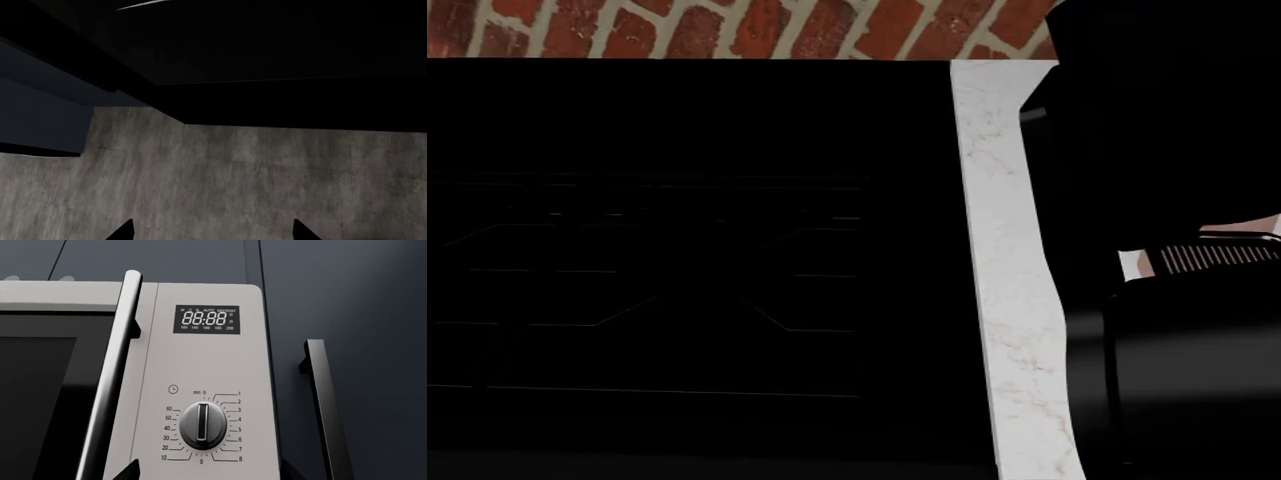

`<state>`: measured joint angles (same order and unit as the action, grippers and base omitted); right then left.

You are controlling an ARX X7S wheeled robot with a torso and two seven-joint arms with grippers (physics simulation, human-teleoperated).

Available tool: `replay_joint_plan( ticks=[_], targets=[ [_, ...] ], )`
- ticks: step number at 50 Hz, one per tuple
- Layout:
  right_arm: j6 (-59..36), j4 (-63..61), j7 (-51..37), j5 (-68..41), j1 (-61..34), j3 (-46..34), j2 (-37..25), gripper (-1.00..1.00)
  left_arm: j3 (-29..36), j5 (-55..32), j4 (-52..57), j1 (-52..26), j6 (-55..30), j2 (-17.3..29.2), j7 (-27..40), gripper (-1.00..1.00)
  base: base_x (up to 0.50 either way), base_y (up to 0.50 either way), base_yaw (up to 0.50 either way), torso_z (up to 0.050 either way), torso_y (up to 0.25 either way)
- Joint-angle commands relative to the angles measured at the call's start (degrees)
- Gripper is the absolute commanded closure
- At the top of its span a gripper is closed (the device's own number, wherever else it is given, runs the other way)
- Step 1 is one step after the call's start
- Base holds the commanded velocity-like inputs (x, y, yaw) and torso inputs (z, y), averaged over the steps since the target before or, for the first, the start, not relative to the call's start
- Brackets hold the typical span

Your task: Press the stop button on the microwave

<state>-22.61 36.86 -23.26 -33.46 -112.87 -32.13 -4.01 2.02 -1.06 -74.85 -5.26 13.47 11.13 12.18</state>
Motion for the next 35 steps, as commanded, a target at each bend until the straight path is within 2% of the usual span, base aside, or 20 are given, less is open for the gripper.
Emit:
replay_joint_plan(
  ticks=[1,5,10,22,25,35],
  targets=[
    [0.54,-0.62,-0.41,0.02,0.16,-0.70,-0.35,-1.00,-0.04,-0.01,-0.14,0.08,-0.01,0.02,0.00,-1.00,0.00,0.00,0.00,0.050,0.082],
    [0.73,-0.64,0.67,-0.47,0.44,-0.92,-0.26,-1.00,-0.04,-0.01,-0.14,0.08,-0.01,0.02,0.00,-1.00,0.00,0.00,0.00,0.050,0.082],
    [0.79,-0.44,0.07,-0.52,0.67,-0.99,-0.35,-1.00,-0.04,-0.01,-0.14,0.08,-0.01,0.02,0.00,-1.00,0.43,-0.09,0.00,0.050,0.082],
    [0.82,-0.61,1.01,-0.97,1.17,-2.00,-0.43,-1.00,-0.04,-0.01,-0.14,0.08,-0.01,0.02,0.00,-1.00,0.00,0.00,0.00,0.050,0.082],
    [0.05,0.05,0.09,-1.23,1.13,-1.83,-0.36,-1.00,-0.04,-0.01,-0.14,0.08,-0.01,0.02,0.00,-1.00,0.50,-0.01,0.00,0.050,0.081],
    [1.27,-0.14,-0.07,-0.92,1.50,-2.42,-0.47,-1.00,-0.04,-0.01,-0.14,0.08,-0.01,0.02,0.00,-1.00,0.00,0.00,0.00,0.050,0.081]
  ],
)
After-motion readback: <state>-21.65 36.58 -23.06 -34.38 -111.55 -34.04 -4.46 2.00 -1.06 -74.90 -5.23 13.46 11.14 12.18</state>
